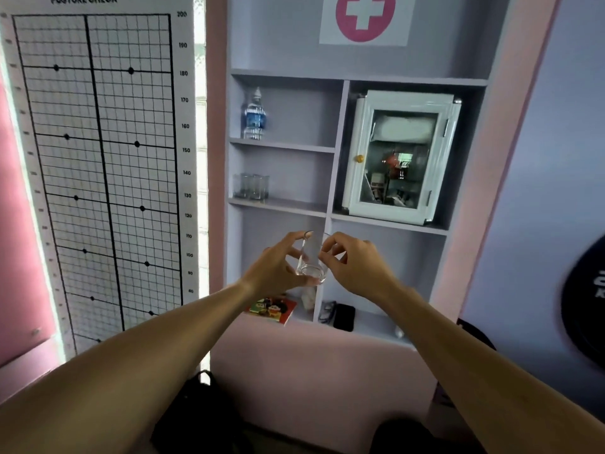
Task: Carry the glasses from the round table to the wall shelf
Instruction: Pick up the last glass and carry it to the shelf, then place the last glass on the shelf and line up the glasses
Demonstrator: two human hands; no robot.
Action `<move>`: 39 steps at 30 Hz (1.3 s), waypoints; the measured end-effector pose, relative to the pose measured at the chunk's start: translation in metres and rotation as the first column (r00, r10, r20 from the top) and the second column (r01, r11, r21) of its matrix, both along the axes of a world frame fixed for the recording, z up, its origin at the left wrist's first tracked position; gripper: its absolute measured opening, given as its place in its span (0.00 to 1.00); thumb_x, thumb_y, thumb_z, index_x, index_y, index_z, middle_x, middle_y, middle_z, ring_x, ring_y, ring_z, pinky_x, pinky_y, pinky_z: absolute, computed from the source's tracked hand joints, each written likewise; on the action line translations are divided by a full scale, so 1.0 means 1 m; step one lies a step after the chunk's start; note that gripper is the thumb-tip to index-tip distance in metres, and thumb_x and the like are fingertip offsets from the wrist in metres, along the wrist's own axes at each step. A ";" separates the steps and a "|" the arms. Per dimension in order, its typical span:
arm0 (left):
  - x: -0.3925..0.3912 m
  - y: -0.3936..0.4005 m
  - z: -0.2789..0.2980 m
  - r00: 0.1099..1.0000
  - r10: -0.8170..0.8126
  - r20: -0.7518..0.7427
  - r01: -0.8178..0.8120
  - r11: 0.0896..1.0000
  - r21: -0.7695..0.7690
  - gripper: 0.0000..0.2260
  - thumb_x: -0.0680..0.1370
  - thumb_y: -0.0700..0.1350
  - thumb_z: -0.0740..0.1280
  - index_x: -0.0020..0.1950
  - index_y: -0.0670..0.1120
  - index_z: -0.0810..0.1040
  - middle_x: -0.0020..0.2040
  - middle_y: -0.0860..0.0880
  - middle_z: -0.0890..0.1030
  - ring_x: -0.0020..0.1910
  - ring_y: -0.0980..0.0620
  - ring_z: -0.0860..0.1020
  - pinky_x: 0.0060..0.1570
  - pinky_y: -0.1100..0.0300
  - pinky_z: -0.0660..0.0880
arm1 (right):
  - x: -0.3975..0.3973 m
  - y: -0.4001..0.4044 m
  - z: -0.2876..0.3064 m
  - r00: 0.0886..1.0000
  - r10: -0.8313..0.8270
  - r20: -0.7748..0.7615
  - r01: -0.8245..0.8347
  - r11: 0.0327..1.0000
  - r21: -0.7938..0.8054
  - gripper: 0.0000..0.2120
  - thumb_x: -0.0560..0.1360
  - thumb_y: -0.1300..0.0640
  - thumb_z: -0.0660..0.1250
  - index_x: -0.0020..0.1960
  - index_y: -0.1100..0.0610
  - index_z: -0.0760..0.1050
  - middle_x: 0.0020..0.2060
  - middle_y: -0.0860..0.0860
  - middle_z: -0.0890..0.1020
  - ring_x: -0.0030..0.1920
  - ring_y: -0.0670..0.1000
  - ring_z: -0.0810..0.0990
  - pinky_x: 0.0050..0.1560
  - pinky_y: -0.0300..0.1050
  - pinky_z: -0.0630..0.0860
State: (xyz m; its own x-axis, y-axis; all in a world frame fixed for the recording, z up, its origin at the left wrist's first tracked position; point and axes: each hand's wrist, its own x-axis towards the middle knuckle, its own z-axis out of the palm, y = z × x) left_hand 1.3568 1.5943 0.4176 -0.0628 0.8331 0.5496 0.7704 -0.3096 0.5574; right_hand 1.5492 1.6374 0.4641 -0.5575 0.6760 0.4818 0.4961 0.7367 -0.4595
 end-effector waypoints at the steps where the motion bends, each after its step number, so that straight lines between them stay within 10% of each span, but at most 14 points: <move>1: -0.009 0.014 -0.005 1.000 0.000 -0.010 0.000 1.000 -0.001 0.41 0.66 0.51 0.81 0.74 0.53 0.63 0.58 0.47 0.83 0.46 0.48 0.85 0.50 0.47 0.83 | -0.008 0.013 -0.002 1.000 0.003 0.006 -0.003 1.000 -0.004 0.02 0.77 0.47 0.68 0.47 0.44 0.76 0.47 0.47 0.83 0.45 0.49 0.81 0.49 0.51 0.81; 16: -0.142 0.220 0.041 0.995 0.078 0.064 -0.081 0.996 0.048 0.39 0.64 0.56 0.82 0.71 0.63 0.66 0.54 0.53 0.81 0.42 0.53 0.84 0.52 0.51 0.82 | -0.145 0.238 0.028 0.982 0.104 -0.156 -0.092 0.993 0.078 0.05 0.77 0.52 0.70 0.52 0.51 0.79 0.42 0.45 0.81 0.40 0.43 0.80 0.44 0.35 0.77; 31: -0.242 0.342 0.043 0.949 0.314 -0.003 -0.313 0.945 0.097 0.38 0.63 0.68 0.76 0.69 0.62 0.65 0.47 0.59 0.78 0.41 0.59 0.81 0.43 0.55 0.83 | -0.264 0.383 0.040 0.976 0.155 -0.150 -0.150 0.988 0.046 0.03 0.77 0.50 0.70 0.48 0.47 0.76 0.45 0.45 0.83 0.45 0.47 0.81 0.47 0.41 0.78; 39: -0.272 0.373 0.041 0.941 0.316 -0.123 -0.308 0.948 0.075 0.21 0.68 0.63 0.76 0.46 0.54 0.68 0.37 0.55 0.78 0.35 0.58 0.78 0.34 0.59 0.75 | -0.299 0.414 0.036 0.983 0.087 -0.161 -0.084 0.996 0.023 0.02 0.75 0.51 0.71 0.47 0.48 0.79 0.42 0.45 0.84 0.44 0.48 0.82 0.50 0.45 0.80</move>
